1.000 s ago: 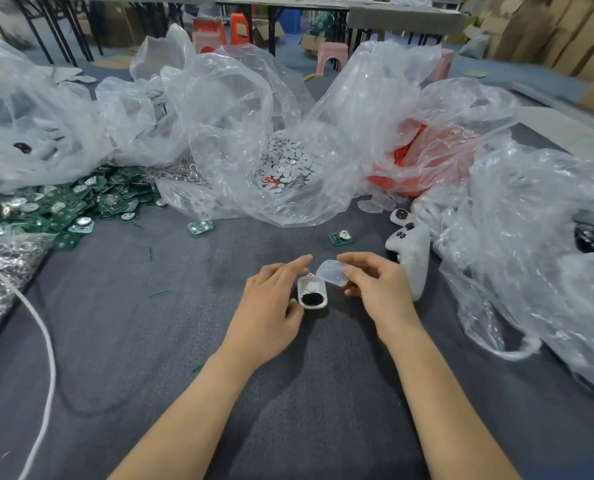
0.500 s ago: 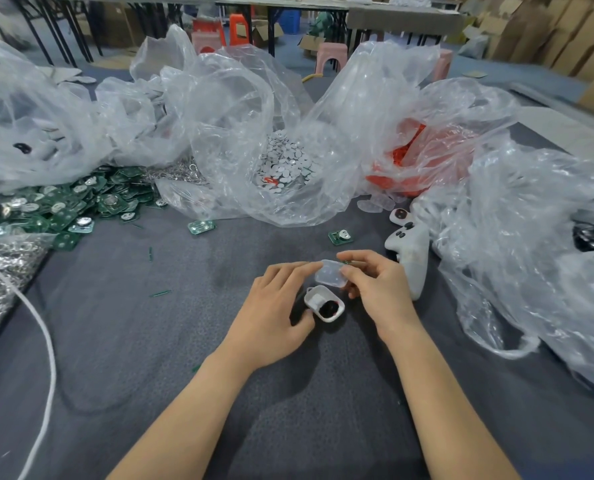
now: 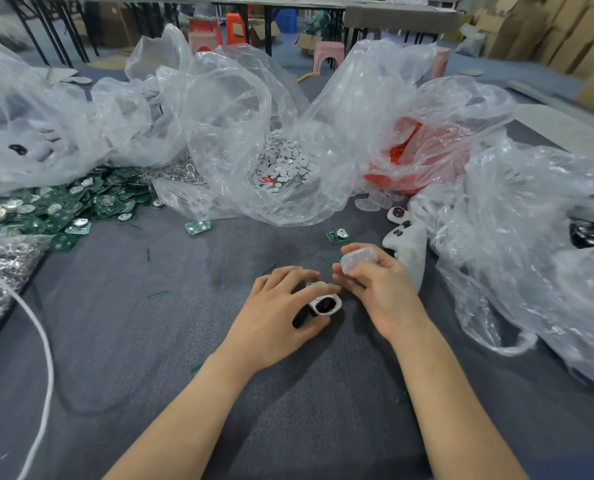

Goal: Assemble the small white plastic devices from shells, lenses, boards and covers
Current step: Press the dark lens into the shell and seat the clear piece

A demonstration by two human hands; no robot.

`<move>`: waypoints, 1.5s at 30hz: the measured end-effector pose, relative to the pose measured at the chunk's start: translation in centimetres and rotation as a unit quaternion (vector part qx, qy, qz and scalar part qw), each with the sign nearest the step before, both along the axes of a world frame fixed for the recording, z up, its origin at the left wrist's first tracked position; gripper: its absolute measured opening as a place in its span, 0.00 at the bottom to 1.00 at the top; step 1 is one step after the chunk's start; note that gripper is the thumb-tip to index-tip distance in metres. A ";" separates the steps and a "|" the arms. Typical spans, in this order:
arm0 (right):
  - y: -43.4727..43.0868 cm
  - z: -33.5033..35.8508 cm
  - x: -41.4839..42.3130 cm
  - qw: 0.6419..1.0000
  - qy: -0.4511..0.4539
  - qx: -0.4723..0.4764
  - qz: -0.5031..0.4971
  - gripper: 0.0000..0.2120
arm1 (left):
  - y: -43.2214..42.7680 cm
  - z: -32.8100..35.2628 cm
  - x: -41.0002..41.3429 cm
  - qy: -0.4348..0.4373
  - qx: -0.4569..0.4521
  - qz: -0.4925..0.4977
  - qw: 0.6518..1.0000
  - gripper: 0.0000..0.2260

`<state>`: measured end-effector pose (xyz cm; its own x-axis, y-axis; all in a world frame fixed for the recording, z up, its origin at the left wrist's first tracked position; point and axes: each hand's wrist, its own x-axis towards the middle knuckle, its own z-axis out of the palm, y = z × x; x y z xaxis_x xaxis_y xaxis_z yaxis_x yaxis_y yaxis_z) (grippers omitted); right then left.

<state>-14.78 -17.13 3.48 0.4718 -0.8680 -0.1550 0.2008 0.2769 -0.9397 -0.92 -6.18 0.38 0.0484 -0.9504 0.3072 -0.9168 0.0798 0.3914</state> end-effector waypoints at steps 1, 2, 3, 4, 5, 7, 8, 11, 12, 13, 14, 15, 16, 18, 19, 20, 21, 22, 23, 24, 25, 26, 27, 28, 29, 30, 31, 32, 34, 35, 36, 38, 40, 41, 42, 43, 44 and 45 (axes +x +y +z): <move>-0.1 0.1 0.0 1.000 -0.005 -0.002 -0.005 0.14 | 0.0 0.0 0.0 0.011 -0.005 -0.001 1.000 0.16; -0.2 0.2 0.0 1.000 -0.009 -0.004 -0.010 0.15 | 0.1 0.1 0.0 0.023 -0.008 -0.003 1.000 0.16; -0.2 0.3 0.0 1.000 -0.012 -0.003 -0.013 0.16 | 0.1 0.2 0.0 0.037 -0.009 -0.005 0.999 0.17; -0.2 0.3 0.0 1.000 -0.017 0.001 -0.014 0.15 | 0.1 0.3 0.0 0.053 -0.010 -0.005 0.999 0.18; -0.3 0.3 0.0 1.000 -0.020 0.005 -0.016 0.14 | 0.2 0.3 0.0 0.071 -0.013 -0.002 0.997 0.20; -0.2 0.2 0.0 1.000 0.005 -0.005 -0.027 0.12 | 0.2 0.4 0.0 0.116 -0.029 0.020 0.993 0.19; -0.1 0.2 0.0 0.999 0.031 -0.023 -0.034 0.10 | 0.2 0.4 0.0 0.135 -0.041 0.037 0.989 0.17; 0.1 0.0 0.1 0.991 0.097 -0.080 -0.045 0.06 | 0.1 0.5 0.1 0.131 -0.039 0.077 0.988 0.19; 0.2 0.0 0.1 0.988 0.111 -0.095 -0.045 0.06 | 0.0 0.4 0.1 0.113 -0.020 0.083 0.990 0.24; 0.2 -0.1 0.2 0.986 0.123 -0.105 -0.041 0.05 | -0.1 0.3 0.1 0.094 -0.004 0.089 0.992 0.29; 0.2 -0.1 0.2 0.984 0.134 -0.112 -0.038 0.06 | -0.2 0.1 0.1 0.078 0.006 0.094 0.993 0.32; 0.2 -0.1 0.2 0.982 0.142 -0.118 -0.037 0.08 | -0.3 0.0 0.1 0.069 0.009 0.099 0.993 0.34; 0.2 -0.1 0.2 0.981 0.145 -0.121 -0.038 0.09 | -0.3 0.0 0.2 0.068 0.008 0.102 0.992 0.34; 0.1 -0.3 0.2 0.980 0.153 -0.123 -0.033 0.10 | -0.3 -0.1 0.2 0.079 0.001 0.104 0.991 0.34; 0.1 -0.3 0.2 0.979 0.158 -0.126 -0.022 0.10 | -0.3 -0.1 0.3 0.087 -0.002 0.103 0.991 0.33; 0.2 -0.4 0.1 0.978 0.160 -0.133 -0.006 0.09 | -0.3 -0.1 0.3 0.091 -0.005 0.101 0.991 0.33; 0.2 -0.4 0.1 0.977 0.159 -0.142 0.010 0.09 | -0.3 -0.1 0.4 0.096 -0.007 0.099 0.991 0.33; 0.3 -0.3 0.0 0.976 0.155 -0.152 0.023 0.08 | -0.3 -0.1 0.4 0.100 -0.008 0.095 0.990 0.33; 0.4 -0.3 0.0 0.975 0.152 -0.159 0.032 0.08 | -0.3 -0.1 0.4 0.106 -0.009 0.093 0.990 0.33; 0.5 -0.2 0.1 0.974 0.151 -0.165 0.035 0.07 | -0.2 -0.1 0.5 0.111 -0.009 0.091 0.990 0.33; 0.5 -0.2 0.1 0.973 0.153 -0.171 0.032 0.07 | -0.2 -0.1 0.5 0.113 -0.009 0.090 0.989 0.33; 0.6 -0.2 0.1 0.971 0.157 -0.179 0.027 0.06 | -0.2 -0.1 0.5 0.115 -0.008 0.090 0.989 0.33; 0.6 -0.2 0.2 0.968 0.162 -0.188 0.023 0.06 | -0.3 -0.1 0.5 0.116 -0.008 0.091 0.989 0.33; 0.6 -0.3 0.2 0.965 0.171 -0.198 0.023 0.06 | -0.3 -0.2 0.5 0.117 -0.008 0.092 0.989 0.33; 0.6 -0.4 0.2 0.960 0.184 -0.210 0.027 0.05 | -0.3 -0.2 0.5 0.120 -0.008 0.093 0.988 0.33; 0.6 -0.5 0.3 0.953 0.201 -0.225 0.030 0.05 | -0.4 -0.2 0.5 0.124 -0.009 0.095 0.988 0.33; 0.6 -0.5 0.3 0.946 0.219 -0.239 0.031 0.05 | -0.4 -0.2 0.5 0.128 -0.009 0.096 0.987 0.33; 0.6 -0.6 0.3 0.939 0.235 -0.252 0.028 0.05 | -0.4 -0.3 0.5 0.131 -0.009 0.096 0.987 0.33; 0.5 -0.7 0.3 0.928 0.255 -0.271 0.013 0.05 | -0.4 -0.3 0.6 0.134 -0.007 0.094 0.987 0.33; 0.4 -0.8 0.3 0.926 0.258 -0.274 0.008 0.05 | -0.4 -0.3 0.6 0.135 -0.007 0.093 0.987 0.33; 0.4 -0.8 0.3 0.927 0.257 -0.274 0.007 0.05 | -0.4 -0.3 0.6 0.135 -0.007 0.092 0.986 0.33; 0.4 -0.7 0.3 0.929 0.249 -0.273 0.020 0.05 | -0.4 -0.3 0.6 0.137 -0.008 0.090 0.986 0.33; 0.5 -0.6 0.4 0.925 0.250 -0.283 0.037 0.05 | -0.3 -0.3 0.6 0.138 -0.008 0.090 0.986 0.33; 0.6 -0.6 0.5 0.922 0.253 -0.291 0.043 0.05 | -0.3 -0.3 0.6 0.137 -0.008 0.089 0.986 0.33; 0.7 -0.5 0.6 0.918 0.256 -0.299 0.046 0.05 | -0.3 -0.3 0.6 0.137 -0.007 0.089 0.987 0.33; 0.8 -0.5 0.6 0.915 0.257 -0.306 0.050 0.04 | -0.3 -0.3 0.6 0.137 -0.007 0.088 0.987 0.33; 0.8 -0.5 0.6 0.913 0.259 -0.311 0.053 0.04 | -0.3 -0.4 0.6 0.137 -0.006 0.088 0.987 0.33; 0.9 -0.4 0.6 0.910 0.264 -0.315 0.056 0.04 | -0.3 -0.4 0.6 0.138 -0.006 0.088 0.986 0.33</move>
